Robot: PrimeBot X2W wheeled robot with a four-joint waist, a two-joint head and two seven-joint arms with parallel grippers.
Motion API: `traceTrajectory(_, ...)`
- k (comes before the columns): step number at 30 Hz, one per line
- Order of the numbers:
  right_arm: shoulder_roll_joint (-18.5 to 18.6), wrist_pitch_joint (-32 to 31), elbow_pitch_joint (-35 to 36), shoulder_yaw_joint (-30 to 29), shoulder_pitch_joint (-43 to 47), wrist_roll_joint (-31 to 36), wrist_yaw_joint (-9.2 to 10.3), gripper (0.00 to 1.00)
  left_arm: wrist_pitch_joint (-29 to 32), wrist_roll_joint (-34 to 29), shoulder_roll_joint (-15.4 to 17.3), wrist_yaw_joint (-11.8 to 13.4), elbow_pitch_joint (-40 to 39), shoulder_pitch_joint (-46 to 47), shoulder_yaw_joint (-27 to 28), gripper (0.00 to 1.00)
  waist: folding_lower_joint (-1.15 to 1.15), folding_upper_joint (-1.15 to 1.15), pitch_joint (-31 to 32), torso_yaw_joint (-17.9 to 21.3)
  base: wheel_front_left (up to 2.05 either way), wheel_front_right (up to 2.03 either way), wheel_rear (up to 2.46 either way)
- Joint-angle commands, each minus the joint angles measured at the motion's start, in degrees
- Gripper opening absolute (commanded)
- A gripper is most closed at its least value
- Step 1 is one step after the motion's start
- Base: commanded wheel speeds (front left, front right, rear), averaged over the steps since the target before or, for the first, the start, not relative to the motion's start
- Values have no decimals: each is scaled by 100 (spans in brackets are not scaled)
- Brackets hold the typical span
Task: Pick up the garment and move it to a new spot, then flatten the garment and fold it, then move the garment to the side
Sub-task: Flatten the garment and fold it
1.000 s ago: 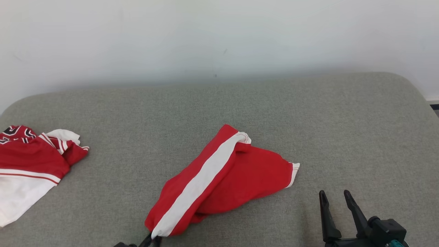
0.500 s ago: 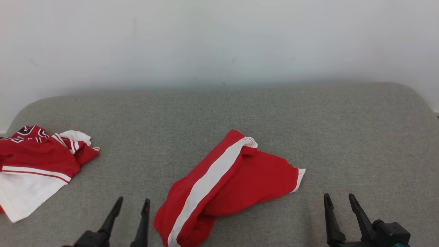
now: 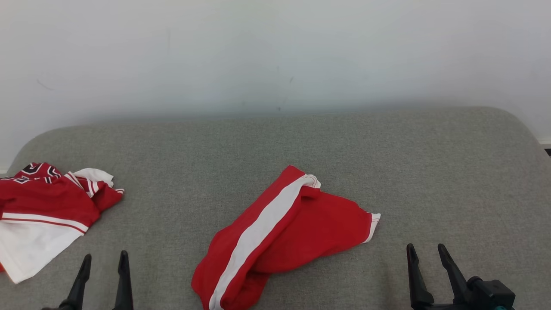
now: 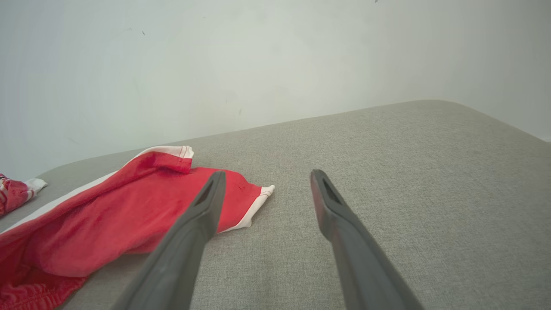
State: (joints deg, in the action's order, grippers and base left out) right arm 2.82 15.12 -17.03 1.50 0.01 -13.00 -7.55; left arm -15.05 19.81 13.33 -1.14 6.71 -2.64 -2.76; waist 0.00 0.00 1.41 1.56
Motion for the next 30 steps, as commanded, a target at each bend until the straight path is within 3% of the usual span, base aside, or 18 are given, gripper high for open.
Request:
traceTrajectory(1,11,6,2,-14,60,46,13,100,-18,-108,-21,-85,-36,-153,89,100,0,0,0,7,0,0,0)
traceTrajectory(15,19,-155,-107,28,-239,267,13,100,-19,-530,-424,-433,17,-168,399,100,0,0,-20,-158,0,0,0)
traceTrajectory(30,734,-917,-1160,902,-2261,299,13,100,-19,-719,-725,-586,197,238,179,100,0,0,-427,-854,0,0,0)
